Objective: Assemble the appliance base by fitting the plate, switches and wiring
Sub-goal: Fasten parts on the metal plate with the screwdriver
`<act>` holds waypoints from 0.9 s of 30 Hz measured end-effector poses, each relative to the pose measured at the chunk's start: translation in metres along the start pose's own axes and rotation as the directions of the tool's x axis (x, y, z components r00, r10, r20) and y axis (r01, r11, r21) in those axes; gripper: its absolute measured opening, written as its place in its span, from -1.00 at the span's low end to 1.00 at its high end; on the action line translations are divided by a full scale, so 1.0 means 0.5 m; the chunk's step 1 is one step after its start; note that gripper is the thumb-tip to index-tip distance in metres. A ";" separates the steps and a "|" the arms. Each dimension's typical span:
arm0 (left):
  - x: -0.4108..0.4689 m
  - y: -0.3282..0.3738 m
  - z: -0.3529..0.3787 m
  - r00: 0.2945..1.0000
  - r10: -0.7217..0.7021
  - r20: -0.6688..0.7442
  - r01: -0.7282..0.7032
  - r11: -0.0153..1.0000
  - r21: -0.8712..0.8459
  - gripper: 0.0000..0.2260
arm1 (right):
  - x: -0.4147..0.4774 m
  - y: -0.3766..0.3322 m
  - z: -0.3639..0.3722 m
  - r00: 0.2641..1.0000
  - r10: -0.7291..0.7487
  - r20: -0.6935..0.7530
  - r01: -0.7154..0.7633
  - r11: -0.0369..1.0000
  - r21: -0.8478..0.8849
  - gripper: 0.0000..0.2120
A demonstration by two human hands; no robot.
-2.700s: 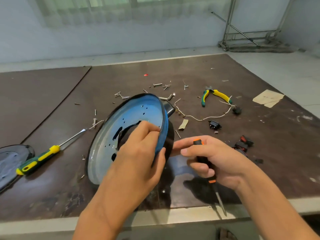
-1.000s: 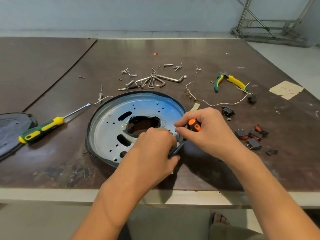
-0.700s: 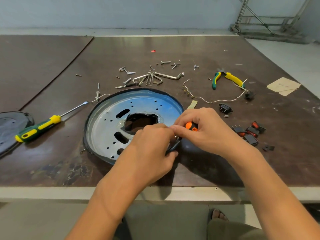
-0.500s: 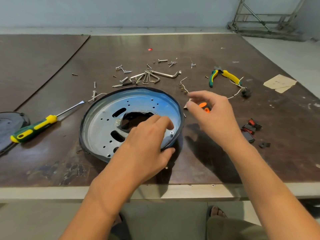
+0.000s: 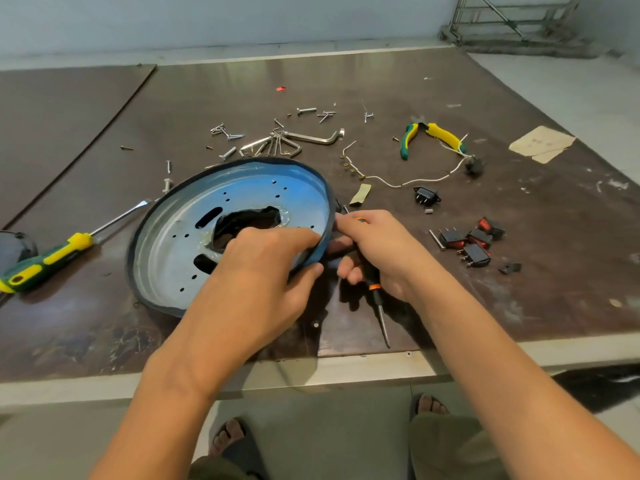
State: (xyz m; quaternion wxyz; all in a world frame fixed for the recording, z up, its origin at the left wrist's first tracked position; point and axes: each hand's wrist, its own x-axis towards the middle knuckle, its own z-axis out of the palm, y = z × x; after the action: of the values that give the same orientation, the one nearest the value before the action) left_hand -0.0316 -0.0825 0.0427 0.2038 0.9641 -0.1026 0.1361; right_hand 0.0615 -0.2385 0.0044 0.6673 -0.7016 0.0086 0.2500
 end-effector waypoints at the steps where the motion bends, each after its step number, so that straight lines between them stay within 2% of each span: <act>1: -0.001 0.000 -0.001 1.000 0.001 -0.003 -0.001 1.000 -0.004 -0.82 | 0.000 0.000 0.001 1.000 0.023 0.014 -0.024 0.999 0.033 -0.70; 6: -0.003 0.003 -0.014 0.998 0.018 -0.065 -0.022 0.999 -0.049 -0.78 | 0.000 -0.001 0.006 0.981 0.123 0.151 -0.156 0.962 0.223 -0.71; 10: -0.002 -0.007 -0.046 0.979 0.031 -0.203 -0.061 0.988 -0.143 -0.75 | -0.008 -0.009 0.003 0.958 0.083 0.273 -0.169 0.936 0.309 -0.80; 16: -0.002 -0.008 -0.057 0.958 0.034 -0.284 -0.093 0.975 -0.199 -0.79 | -0.020 -0.012 0.014 0.987 -0.022 0.157 -0.034 0.938 0.346 -0.85; 21: -0.001 -0.012 -0.068 0.940 -0.087 -0.331 -0.041 0.931 -0.362 -0.80 | -0.030 -0.019 0.035 0.977 -0.186 0.101 0.132 0.909 0.394 -0.86; 24: -0.002 -0.007 -0.069 0.934 -0.126 -0.335 -0.024 0.913 -0.408 -0.77 | -0.035 -0.019 0.044 0.967 -0.254 0.034 0.221 0.894 0.389 -0.80; 27: -0.003 -0.004 -0.072 0.932 -0.134 -0.337 -0.027 0.901 -0.432 -0.76 | -0.037 -0.017 0.047 0.955 -0.297 0.008 0.273 0.888 0.372 -0.84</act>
State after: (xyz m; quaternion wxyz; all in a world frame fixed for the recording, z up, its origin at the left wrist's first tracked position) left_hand -0.0404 -0.0652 0.0733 0.4301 0.8565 -0.0640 0.2779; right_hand 0.0404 -0.2214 0.0196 0.8156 -0.5500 -0.0693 0.1660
